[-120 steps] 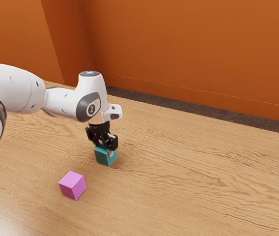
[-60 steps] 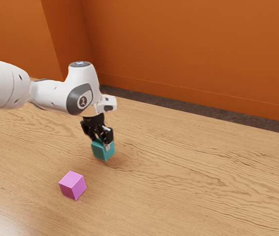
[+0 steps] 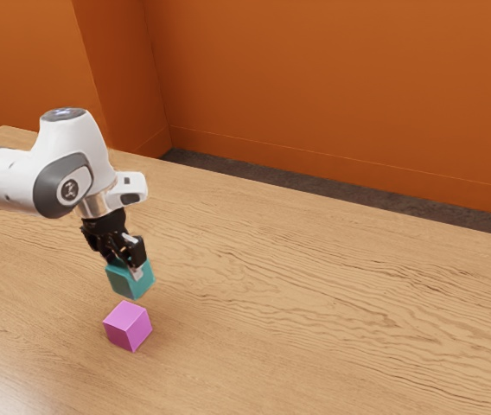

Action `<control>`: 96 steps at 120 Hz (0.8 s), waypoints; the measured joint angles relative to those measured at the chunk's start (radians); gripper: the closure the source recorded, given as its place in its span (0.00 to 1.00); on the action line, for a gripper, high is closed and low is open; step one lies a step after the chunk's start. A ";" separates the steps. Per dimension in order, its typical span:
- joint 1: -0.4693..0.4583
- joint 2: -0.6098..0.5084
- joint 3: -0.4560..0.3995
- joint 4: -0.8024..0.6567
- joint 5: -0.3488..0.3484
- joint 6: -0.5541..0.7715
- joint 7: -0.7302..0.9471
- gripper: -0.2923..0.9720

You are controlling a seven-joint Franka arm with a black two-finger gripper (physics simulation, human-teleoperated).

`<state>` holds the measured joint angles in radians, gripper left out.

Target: Pick up the blue block with one arm, and put the blue block on the pink block with one arm

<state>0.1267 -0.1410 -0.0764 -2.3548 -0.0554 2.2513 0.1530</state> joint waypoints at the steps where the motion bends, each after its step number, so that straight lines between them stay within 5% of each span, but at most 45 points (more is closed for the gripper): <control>1: 0.009 -0.003 -0.008 -0.004 0.000 0.000 0.000 0.51; 96: 0.064 -0.110 -0.060 -0.154 0.001 0.003 -0.009 0.51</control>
<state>0.1902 -0.2509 -0.1365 -2.5089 -0.0548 2.2543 0.1444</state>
